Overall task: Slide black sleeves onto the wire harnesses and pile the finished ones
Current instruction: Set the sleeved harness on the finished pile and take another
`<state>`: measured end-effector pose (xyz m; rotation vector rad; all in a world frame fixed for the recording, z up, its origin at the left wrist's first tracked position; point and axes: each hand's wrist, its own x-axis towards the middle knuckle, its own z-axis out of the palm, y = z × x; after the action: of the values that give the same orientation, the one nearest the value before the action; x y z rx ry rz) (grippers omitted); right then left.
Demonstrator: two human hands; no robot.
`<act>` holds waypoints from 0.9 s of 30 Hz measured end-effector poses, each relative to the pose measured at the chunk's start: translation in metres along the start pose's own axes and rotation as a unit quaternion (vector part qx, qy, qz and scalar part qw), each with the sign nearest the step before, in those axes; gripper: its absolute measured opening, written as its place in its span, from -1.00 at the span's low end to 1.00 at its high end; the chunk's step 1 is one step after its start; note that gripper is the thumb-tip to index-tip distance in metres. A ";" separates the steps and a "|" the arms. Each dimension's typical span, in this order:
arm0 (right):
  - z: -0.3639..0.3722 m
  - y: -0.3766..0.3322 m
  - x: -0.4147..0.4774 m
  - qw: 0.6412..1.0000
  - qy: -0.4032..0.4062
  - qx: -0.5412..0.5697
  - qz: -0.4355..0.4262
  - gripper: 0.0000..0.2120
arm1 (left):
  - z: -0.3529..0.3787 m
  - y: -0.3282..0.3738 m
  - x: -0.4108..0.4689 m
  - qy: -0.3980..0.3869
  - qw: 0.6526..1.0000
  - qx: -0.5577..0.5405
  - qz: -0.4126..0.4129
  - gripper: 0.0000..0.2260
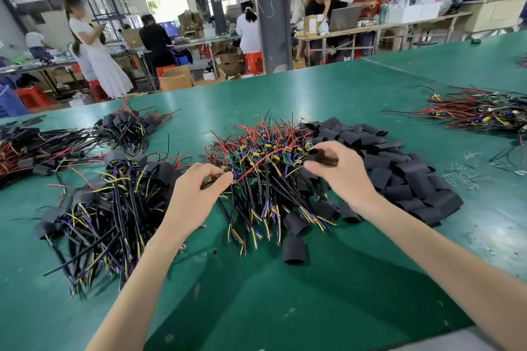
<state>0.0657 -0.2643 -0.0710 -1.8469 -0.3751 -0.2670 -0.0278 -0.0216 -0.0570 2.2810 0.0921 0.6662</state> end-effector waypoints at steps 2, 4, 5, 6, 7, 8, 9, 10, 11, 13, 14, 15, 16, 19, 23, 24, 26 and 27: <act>-0.006 -0.010 -0.001 0.998 0.012 0.015 -0.052 -0.73 | 0.001 0.000 -0.001 0.000 1.000 0.008 0.005 -0.82; -0.008 -0.023 -0.006 0.985 -0.027 -0.030 -0.167 -0.74 | 0.002 0.002 -0.002 -0.012 1.000 0.020 0.020 -0.85; -0.006 -0.028 -0.010 0.967 -0.057 -0.062 -0.239 -0.74 | 0.003 0.004 -0.003 -0.019 0.999 0.023 0.032 -0.86; -0.001 -0.032 -0.015 0.946 -0.091 -0.091 -0.299 -0.75 | 0.004 0.006 -0.004 -0.026 0.998 0.024 0.044 -0.88; 0.005 -0.035 -0.019 0.924 -0.125 -0.119 -0.342 -0.74 | 0.005 0.009 -0.006 -0.031 0.998 0.023 0.058 -0.89; 0.011 -0.036 -0.022 0.903 -0.153 -0.151 -0.372 -0.73 | 0.006 0.012 -0.007 -0.035 0.997 0.021 0.073 -0.89; 0.017 -0.036 -0.024 0.883 -0.174 -0.188 -0.393 -0.72 | 0.006 0.015 -0.008 -0.039 0.996 0.015 0.084 -0.89; 0.021 -0.035 -0.025 0.867 -0.192 -0.225 -0.402 -0.72 | 0.006 0.017 -0.009 -0.040 0.995 0.002 0.089 -0.89; 0.022 -0.034 -0.024 0.857 -0.206 -0.253 -0.399 -0.72 | 0.006 0.019 -0.009 -0.038 0.995 -0.016 0.089 -0.89; 0.020 -0.030 -0.021 0.859 -0.228 -0.264 -0.375 -0.73 | 0.005 0.020 -0.008 -0.030 0.995 -0.060 0.070 -0.88; 0.018 -0.027 -0.019 0.870 -0.237 -0.250 -0.353 -0.74 | 0.004 0.019 -0.008 -0.024 0.995 -0.087 0.049 -0.87; 0.015 -0.024 -0.017 0.884 -0.245 -0.230 -0.325 -0.75 | 0.004 0.018 -0.007 -0.014 0.993 -0.117 0.023 -0.86; 0.012 -0.022 -0.015 0.898 -0.251 -0.208 -0.294 -0.76 | 0.003 0.017 -0.006 -0.002 0.990 -0.144 -0.004 -0.86; 0.005 -0.019 -0.013 0.920 -0.250 -0.181 -0.240 -0.77 | -0.003 0.010 -0.002 -0.006 0.986 -0.153 -0.073 -0.82; 0.009 -0.019 -0.015 0.920 -0.261 -0.165 -0.240 -0.79 | 0.004 -0.002 0.000 -0.050 0.991 0.079 -0.093 -0.86; 0.012 -0.019 -0.017 0.916 -0.272 -0.164 -0.244 -0.80 | 0.007 -0.003 -0.002 -0.025 0.986 0.152 -0.067 -0.85; 0.017 -0.018 -0.021 0.907 -0.293 -0.169 -0.251 -0.80 | 0.012 -0.001 -0.006 0.017 0.977 0.205 0.047 -0.73; 0.019 -0.017 -0.023 0.904 -0.297 -0.175 -0.253 -0.80 | 0.015 0.002 -0.007 0.014 0.976 0.188 0.109 -0.72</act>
<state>0.0381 -0.2447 -0.0698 -2.1369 -1.3131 -0.1146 -0.0264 -0.0341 -0.0677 2.6732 -0.0234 0.8537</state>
